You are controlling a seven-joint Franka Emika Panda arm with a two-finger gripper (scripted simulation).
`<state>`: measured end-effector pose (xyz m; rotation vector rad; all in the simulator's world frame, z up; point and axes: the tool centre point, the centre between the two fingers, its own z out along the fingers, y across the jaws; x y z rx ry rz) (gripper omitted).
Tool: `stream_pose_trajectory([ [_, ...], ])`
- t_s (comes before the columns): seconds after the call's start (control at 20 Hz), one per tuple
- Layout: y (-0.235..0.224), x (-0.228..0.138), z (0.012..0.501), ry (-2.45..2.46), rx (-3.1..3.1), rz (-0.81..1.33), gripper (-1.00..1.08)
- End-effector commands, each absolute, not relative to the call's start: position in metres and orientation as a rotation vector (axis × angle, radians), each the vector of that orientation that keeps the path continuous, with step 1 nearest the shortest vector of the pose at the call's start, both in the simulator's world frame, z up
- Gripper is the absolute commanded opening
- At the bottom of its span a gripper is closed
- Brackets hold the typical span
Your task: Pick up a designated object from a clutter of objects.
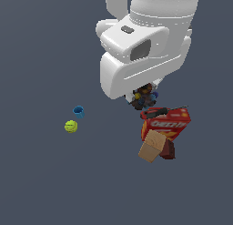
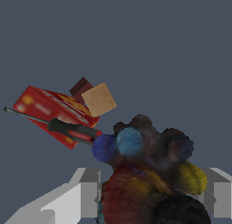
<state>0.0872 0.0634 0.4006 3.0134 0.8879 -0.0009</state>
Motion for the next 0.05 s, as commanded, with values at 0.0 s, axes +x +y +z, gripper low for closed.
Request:
stream_pose_trajectory([
  [0.0, 0.0643, 0.0875, 0.4028, 0.887, 3.014, 0.000, -1.00],
])
